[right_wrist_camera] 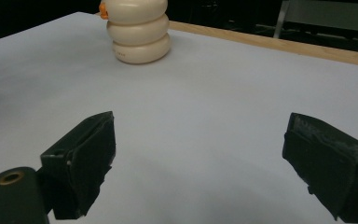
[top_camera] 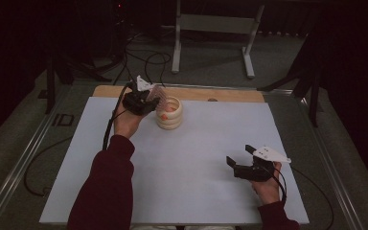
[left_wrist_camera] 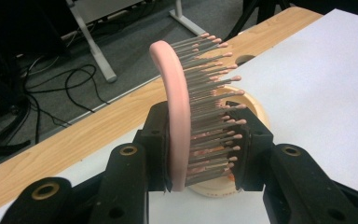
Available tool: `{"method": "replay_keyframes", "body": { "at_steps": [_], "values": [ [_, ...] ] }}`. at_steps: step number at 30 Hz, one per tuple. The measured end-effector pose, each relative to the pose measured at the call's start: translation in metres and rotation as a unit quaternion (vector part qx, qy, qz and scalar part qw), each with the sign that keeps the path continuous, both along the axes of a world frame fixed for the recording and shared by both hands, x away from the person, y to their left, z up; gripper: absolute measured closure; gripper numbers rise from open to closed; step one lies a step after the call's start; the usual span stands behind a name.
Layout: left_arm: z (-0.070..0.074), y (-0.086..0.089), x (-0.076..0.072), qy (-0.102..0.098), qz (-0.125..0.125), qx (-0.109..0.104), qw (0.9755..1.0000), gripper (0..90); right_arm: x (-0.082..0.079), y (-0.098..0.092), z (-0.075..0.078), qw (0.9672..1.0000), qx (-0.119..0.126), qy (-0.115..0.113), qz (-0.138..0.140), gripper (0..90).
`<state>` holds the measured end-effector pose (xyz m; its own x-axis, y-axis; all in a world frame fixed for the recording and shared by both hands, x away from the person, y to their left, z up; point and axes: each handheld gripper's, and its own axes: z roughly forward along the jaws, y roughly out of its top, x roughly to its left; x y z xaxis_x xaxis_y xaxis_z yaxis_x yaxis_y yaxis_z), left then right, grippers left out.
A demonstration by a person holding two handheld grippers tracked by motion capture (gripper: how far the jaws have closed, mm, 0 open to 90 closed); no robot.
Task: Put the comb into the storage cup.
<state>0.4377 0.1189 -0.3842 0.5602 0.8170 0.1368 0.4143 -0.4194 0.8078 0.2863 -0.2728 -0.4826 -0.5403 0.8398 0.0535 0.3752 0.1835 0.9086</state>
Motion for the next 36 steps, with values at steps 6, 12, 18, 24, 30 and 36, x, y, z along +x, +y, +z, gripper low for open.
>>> {"method": "replay_keyframes", "body": {
  "at_steps": [6,12,18,24,30,36],
  "values": [
    [0.000,0.001,0.000,0.001,0.004,0.005,1.0000,56.9,0.000,0.000,0.000,1.0000,0.002,0.000,0.000,9.6],
    [0.000,0.004,0.000,0.004,0.008,0.003,0.9999,50.8,0.000,0.000,0.000,1.0000,0.001,-0.001,0.001,9.5],
    [-0.003,0.006,0.001,0.019,0.014,0.001,0.9997,40.1,0.000,0.001,0.000,1.0000,0.002,0.001,0.001,9.6],
    [-0.008,0.012,-0.002,0.006,0.029,-0.005,0.9996,27.8,0.000,0.001,0.000,1.0000,0.001,0.002,0.001,9.6],
    [-0.007,0.016,-0.003,0.002,0.031,-0.011,0.9995,18.5,0.000,0.002,-0.001,1.0000,0.001,0.002,0.004,9.6],
    [-0.006,0.017,-0.004,0.001,0.031,-0.014,0.9994,14.5,0.000,0.002,-0.001,1.0000,0.001,0.002,0.004,9.6]
  ]
}}
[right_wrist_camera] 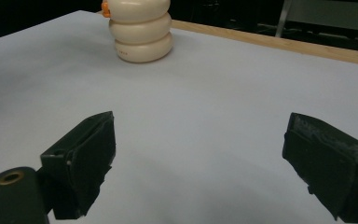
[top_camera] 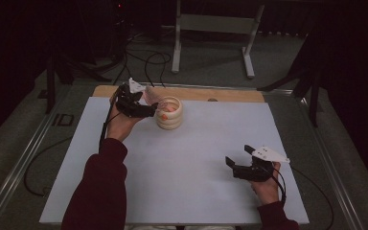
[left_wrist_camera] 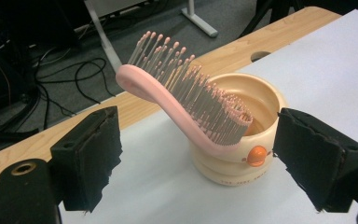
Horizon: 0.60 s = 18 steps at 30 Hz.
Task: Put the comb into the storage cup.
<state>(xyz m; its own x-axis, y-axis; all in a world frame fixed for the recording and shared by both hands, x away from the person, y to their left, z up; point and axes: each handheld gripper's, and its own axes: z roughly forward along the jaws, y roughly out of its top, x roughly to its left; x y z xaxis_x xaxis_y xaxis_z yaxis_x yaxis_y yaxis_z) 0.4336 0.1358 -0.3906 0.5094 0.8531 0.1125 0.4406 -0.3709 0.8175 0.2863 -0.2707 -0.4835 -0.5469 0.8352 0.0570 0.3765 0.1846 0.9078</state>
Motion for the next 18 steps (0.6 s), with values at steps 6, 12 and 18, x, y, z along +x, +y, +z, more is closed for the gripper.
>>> {"method": "replay_keyframes", "body": {
  "at_steps": [6,12,18],
  "values": [
    [-0.001,0.003,-0.001,0.003,0.004,-0.006,1.0000,7.7,0.000,0.000,0.000,1.0000,0.002,0.000,0.000,9.6],
    [0.000,0.007,-0.006,-0.001,0.002,-0.008,1.0000,5.2,0.000,0.000,0.000,1.0000,0.001,-0.002,-0.001,9.6],
    [0.004,0.015,-0.016,-0.008,-0.008,-0.028,0.9995,0.8,-0.001,0.000,0.000,1.0000,0.000,-0.005,0.000,9.5]
  ]
}}
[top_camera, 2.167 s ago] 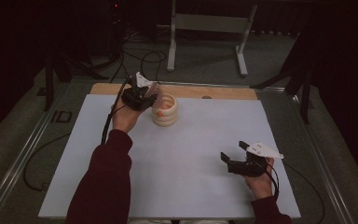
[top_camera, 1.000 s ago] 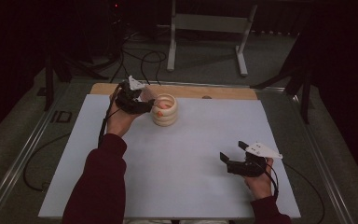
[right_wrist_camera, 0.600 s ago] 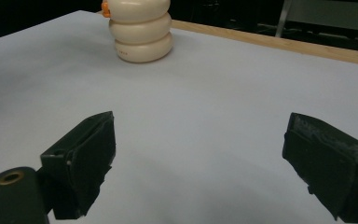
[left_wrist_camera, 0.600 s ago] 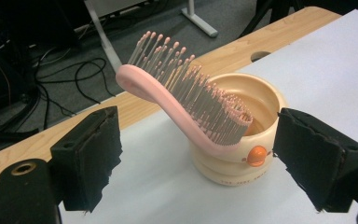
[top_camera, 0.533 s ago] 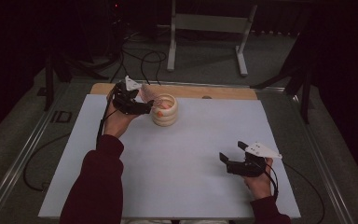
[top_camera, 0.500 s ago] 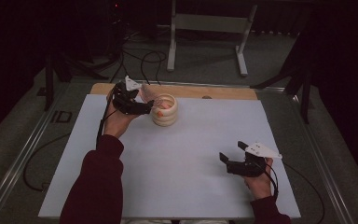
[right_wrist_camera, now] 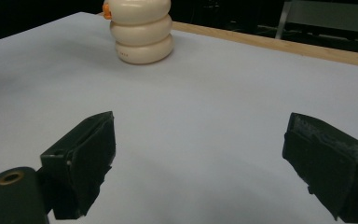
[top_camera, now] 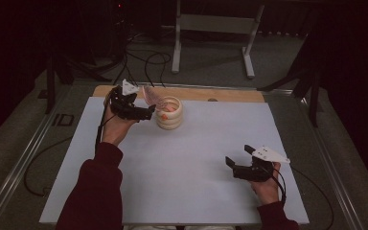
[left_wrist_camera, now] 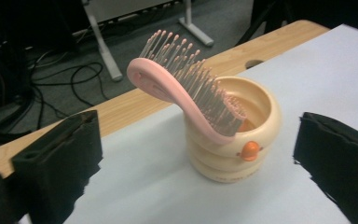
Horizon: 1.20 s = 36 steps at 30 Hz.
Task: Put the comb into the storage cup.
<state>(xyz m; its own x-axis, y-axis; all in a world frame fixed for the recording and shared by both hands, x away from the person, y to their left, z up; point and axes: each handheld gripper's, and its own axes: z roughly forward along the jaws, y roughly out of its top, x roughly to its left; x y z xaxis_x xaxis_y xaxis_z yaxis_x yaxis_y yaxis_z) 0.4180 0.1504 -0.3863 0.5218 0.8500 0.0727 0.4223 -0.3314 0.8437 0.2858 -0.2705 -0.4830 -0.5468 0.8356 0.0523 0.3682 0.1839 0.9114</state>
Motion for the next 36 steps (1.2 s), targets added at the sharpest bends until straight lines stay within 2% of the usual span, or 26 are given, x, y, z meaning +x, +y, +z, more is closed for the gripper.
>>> {"method": "replay_keyframes", "body": {
  "at_steps": [2,7,10,16,22,29,36],
  "values": [
    [0.001,0.001,-0.003,-0.004,-0.003,0.007,1.0000,0.1,0.000,0.000,0.000,1.0000,0.000,0.000,0.001,9.5],
    [0.002,0.005,-0.011,-0.010,-0.005,0.006,0.9999,0.1,0.000,0.001,0.000,1.0000,0.002,0.000,0.000,9.5],
    [0.001,0.008,-0.014,-0.009,-0.007,0.004,0.9999,0.1,-0.001,0.001,0.000,1.0000,0.002,0.000,0.001,9.6],
    [-0.004,0.014,-0.023,-0.008,-0.019,0.016,0.9997,0.1,-0.001,0.001,0.001,1.0000,0.002,0.001,0.000,9.6],
    [-0.008,0.022,-0.037,-0.011,-0.029,0.003,0.9995,0.0,-0.001,0.000,0.001,1.0000,0.001,-0.001,0.001,9.6],
    [-0.019,0.032,-0.057,-0.017,-0.046,-0.007,0.9988,0.0,-0.001,0.000,0.001,1.0000,0.000,-0.004,0.001,9.5],
    [-0.034,0.047,-0.075,-0.023,-0.042,-0.024,0.9985,0.0,-0.002,0.000,0.001,1.0000,-0.002,-0.005,0.002,9.5]
  ]
}}
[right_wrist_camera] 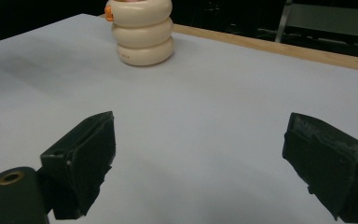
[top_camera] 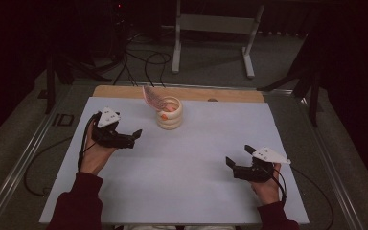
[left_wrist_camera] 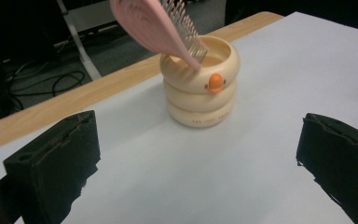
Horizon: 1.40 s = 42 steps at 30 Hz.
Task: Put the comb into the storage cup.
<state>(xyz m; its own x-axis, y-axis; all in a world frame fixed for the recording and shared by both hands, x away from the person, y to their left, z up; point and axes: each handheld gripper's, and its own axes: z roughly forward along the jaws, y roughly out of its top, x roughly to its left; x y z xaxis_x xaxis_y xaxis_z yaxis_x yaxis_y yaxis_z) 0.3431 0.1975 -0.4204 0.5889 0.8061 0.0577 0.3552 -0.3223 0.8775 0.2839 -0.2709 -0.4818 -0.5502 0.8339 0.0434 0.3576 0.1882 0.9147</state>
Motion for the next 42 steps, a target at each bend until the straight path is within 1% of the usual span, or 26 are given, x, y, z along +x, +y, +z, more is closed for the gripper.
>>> {"method": "replay_keyframes", "body": {
  "at_steps": [5,10,11,12,13,14,15,16,17,19,21,25,26,27,29,32,36,40,42],
  "values": [
    [-0.012,0.011,-0.012,-0.002,0.003,-0.001,1.0000,0.0,-0.001,-0.001,0.001,1.0000,0.001,-0.002,0.000,9.6],
    [-0.027,0.026,-0.029,-0.011,0.010,-0.014,0.9998,0.0,-0.001,-0.002,0.001,1.0000,0.004,-0.004,-0.001,9.6],
    [-0.027,0.026,-0.029,-0.011,0.010,-0.014,0.9998,0.1,-0.001,-0.002,0.001,1.0000,0.004,-0.004,-0.001,9.6],
    [-0.031,0.031,-0.035,-0.014,0.013,-0.023,0.9996,0.1,-0.002,-0.002,0.002,1.0000,0.005,-0.006,-0.002,9.6],
    [-0.034,0.034,-0.039,-0.016,0.013,-0.026,0.9994,0.1,-0.002,-0.003,0.002,1.0000,0.005,-0.008,-0.002,9.5],
    [-0.034,0.034,-0.039,-0.016,0.013,-0.026,0.9994,0.1,-0.002,-0.003,0.002,1.0000,0.005,-0.008,-0.002,9.5],
    [-0.040,0.041,-0.047,-0.022,0.016,-0.039,0.9989,0.1,-0.002,-0.003,0.002,0.9999,0.007,-0.008,-0.002,9.5],
    [-0.040,0.041,-0.047,-0.022,0.016,-0.039,0.9989,0.1,-0.002,-0.003,0.002,0.9999,0.007,-0.008,-0.002,9.5],
    [-0.045,0.045,-0.053,-0.026,0.021,-0.043,0.9985,0.0,-0.004,-0.003,0.003,0.9999,0.006,-0.014,0.002,9.6],
    [-0.048,0.049,-0.058,-0.029,0.024,-0.051,0.9980,0.1,-0.005,-0.003,0.003,0.9999,0.007,-0.015,0.002,9.5],
    [-0.051,0.053,-0.062,-0.036,0.029,-0.056,0.9973,0.1,-0.006,-0.003,0.004,0.9997,0.010,-0.021,0.005,9.5],
    [-0.054,0.059,-0.069,-0.040,0.035,-0.069,0.9962,0.1,-0.009,-0.005,0.004,0.9995,0.014,-0.029,0.007,9.5],
    [-0.054,0.060,-0.070,-0.041,0.037,-0.068,0.9961,0.1,-0.010,-0.006,0.004,0.9994,0.015,-0.031,0.008,9.5],
    [-0.054,0.060,-0.071,-0.042,0.037,-0.067,0.9962,0.1,-0.011,-0.007,0.004,0.9993,0.013,-0.034,0.007,9.6],
    [-0.055,0.060,-0.074,-0.046,0.037,-0.065,0.9962,0.1,-0.012,-0.009,0.005,0.9991,0.018,-0.037,0.007,9.5],
    [-0.055,0.061,-0.076,-0.048,0.036,-0.065,0.9961,0.1,-0.014,-0.011,0.005,0.9990,0.018,-0.041,0.004,9.5],
    [-0.053,0.063,-0.078,-0.054,0.038,-0.067,0.9956,0.1,-0.017,-0.015,0.004,0.9987,0.020,-0.046,0.004,9.5],
    [-0.050,0.068,-0.083,-0.061,0.045,-0.077,0.9942,0.0,-0.021,-0.019,0.003,0.9984,0.026,-0.051,0.000,9.5],
    [-0.049,0.070,-0.085,-0.061,0.048,-0.077,0.9940,0.1,-0.022,-0.021,0.001,0.9983,0.025,-0.052,-0.001,9.5]
  ]
}}
